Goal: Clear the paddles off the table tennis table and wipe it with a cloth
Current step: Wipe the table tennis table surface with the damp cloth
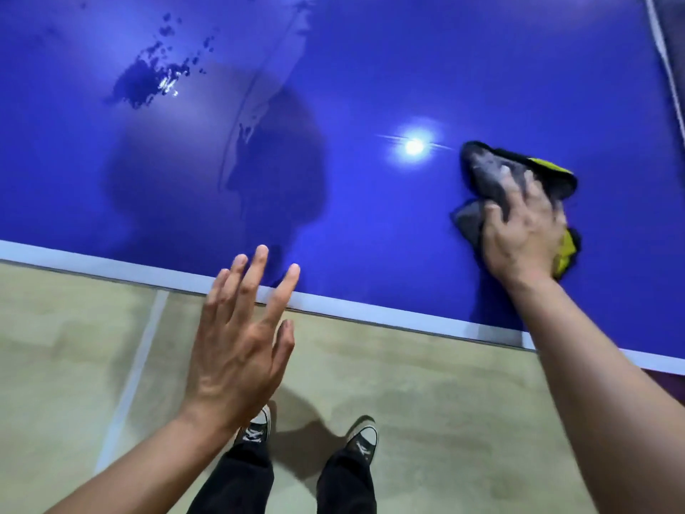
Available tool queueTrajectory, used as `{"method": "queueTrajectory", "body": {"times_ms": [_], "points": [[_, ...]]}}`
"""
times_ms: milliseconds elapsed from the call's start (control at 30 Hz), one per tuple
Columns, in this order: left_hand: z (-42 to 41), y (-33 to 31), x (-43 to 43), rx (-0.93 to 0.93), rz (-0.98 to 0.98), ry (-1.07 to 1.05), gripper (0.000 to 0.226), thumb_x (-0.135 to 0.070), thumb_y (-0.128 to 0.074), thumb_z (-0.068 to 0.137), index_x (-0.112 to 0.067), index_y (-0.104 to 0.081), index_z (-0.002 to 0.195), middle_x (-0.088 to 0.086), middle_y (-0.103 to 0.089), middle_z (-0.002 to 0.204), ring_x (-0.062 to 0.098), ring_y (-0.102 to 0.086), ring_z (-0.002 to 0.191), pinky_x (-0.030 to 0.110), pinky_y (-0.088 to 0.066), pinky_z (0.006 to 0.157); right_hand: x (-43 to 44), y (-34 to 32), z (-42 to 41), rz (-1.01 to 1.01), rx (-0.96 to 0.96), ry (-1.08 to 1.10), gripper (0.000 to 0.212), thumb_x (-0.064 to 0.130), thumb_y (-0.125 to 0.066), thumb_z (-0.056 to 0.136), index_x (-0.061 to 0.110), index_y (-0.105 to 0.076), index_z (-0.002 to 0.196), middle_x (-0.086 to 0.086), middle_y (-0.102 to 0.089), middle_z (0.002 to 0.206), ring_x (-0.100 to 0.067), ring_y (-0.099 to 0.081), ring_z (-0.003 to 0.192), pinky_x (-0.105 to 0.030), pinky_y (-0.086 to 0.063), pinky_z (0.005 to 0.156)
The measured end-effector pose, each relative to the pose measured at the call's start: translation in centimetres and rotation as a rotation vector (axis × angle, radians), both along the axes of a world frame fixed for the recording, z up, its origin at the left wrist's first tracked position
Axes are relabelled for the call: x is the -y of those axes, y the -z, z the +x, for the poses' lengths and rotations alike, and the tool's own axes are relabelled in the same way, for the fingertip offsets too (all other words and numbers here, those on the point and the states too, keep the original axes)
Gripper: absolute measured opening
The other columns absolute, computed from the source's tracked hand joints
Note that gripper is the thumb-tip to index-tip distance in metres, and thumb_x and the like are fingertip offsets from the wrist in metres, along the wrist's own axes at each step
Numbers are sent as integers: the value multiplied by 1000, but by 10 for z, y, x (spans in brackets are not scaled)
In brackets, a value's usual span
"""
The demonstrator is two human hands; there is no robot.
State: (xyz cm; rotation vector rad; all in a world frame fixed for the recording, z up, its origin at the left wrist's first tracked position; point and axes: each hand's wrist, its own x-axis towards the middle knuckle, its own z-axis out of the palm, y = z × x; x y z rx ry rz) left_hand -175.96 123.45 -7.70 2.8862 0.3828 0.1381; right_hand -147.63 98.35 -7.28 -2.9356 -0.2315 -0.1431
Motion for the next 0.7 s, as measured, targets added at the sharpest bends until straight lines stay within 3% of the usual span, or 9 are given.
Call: {"method": "queueTrajectory", "body": {"times_ms": [200, 333, 567, 700], "points": [[-40, 0, -49, -19, 26, 61, 62, -26, -40, 97, -19, -29, 158, 10, -24, 165, 32, -20, 154, 52, -21, 123, -169, 4, -73, 3, -22, -235, 63, 51, -35, 98, 37, -32, 159, -1, -24, 169, -15, -22, 154, -45, -6, 127], [-43, 0, -53, -27, 10, 71, 66, -18, -45, 93, -17, -31, 157, 12, -24, 165, 34, -20, 153, 54, -20, 122, -232, 7, -119, 3, -29, -382, 62, 52, -37, 98, 37, -33, 158, -1, -26, 168, -14, -19, 155, -45, -5, 126], [-38, 0, -26, 6, 14, -1, 66, -24, -46, 92, -10, -32, 156, 18, -26, 163, 38, -23, 151, 56, -21, 121, -232, 4, -121, 24, -91, -418, 61, 53, -39, 99, 40, -32, 158, 3, -25, 168, -11, -17, 155, -43, 1, 126], [-35, -1, 24, 26, 8, 163, 68, -27, -42, 93, -12, -28, 158, 14, -21, 166, 33, -19, 154, 55, -23, 121, -181, 4, -112, 53, -101, -428, 60, 51, -39, 99, 40, -32, 158, 5, -24, 168, -10, -16, 155, -42, 2, 126]]}}
